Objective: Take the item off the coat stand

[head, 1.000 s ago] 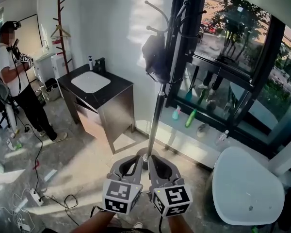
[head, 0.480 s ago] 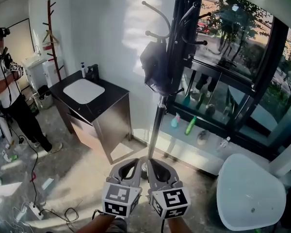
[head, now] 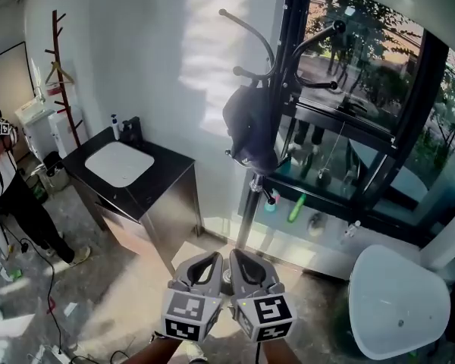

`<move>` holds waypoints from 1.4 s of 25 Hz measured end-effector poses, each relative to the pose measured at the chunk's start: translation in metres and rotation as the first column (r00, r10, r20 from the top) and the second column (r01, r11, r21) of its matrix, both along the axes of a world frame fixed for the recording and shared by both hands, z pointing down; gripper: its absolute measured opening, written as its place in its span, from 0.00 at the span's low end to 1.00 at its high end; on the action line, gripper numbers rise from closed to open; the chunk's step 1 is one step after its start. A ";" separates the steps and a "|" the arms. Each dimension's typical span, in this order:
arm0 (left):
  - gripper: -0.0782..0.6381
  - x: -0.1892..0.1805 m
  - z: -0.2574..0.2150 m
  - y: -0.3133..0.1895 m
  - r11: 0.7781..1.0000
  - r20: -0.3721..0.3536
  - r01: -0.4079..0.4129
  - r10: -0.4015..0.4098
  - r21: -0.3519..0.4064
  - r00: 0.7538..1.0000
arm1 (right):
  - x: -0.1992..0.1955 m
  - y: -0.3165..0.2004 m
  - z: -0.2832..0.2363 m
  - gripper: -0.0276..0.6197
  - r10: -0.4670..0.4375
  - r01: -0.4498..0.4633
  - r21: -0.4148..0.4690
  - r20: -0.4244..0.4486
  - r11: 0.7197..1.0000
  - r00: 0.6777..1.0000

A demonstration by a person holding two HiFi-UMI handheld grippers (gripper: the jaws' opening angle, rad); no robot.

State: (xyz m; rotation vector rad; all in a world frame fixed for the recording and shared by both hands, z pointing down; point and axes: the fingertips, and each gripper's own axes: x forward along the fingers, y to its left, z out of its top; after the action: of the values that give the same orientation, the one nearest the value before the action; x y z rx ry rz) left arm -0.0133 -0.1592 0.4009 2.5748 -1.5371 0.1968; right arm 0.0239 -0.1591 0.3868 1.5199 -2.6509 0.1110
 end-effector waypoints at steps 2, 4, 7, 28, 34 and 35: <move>0.10 -0.010 -0.002 -0.011 1.000 -0.001 -0.012 0.012 0.013 1.000 | -0.009 -0.010 -0.002 0.05 0.010 -0.010 0.010 -0.005 1.000 1.000; 0.10 -0.020 -0.006 -0.020 1.000 -0.006 -0.023 0.023 0.021 1.000 | -0.017 -0.020 -0.009 0.05 0.033 -0.033 0.026 -0.005 0.999 0.999; 0.10 -0.030 -0.009 -0.031 0.999 -0.019 -0.040 0.040 0.018 0.999 | -0.026 -0.034 -0.020 0.05 0.061 -0.061 0.047 -0.004 0.997 0.998; 0.10 -0.019 -0.039 -0.131 0.996 -0.031 -0.051 0.053 0.080 0.998 | 0.020 -0.134 -0.100 0.06 0.137 -0.123 0.219 -0.052 0.968 0.989; 0.10 -0.006 -0.047 -0.161 0.995 -0.032 -0.026 0.029 0.096 0.999 | 0.035 -0.165 -0.121 0.10 0.119 -0.101 0.241 -0.065 0.965 0.991; 0.10 -0.004 -0.047 -0.164 0.995 -0.030 -0.024 0.027 0.098 0.999 | 0.036 -0.170 -0.126 0.11 0.116 -0.096 0.245 -0.066 0.965 0.991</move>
State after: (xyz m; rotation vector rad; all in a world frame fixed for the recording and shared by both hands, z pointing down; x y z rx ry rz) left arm -0.0175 -0.3237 0.3535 2.6593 -1.5409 0.0850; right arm 0.0600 -0.3288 0.2607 1.6966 -2.5971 -0.2711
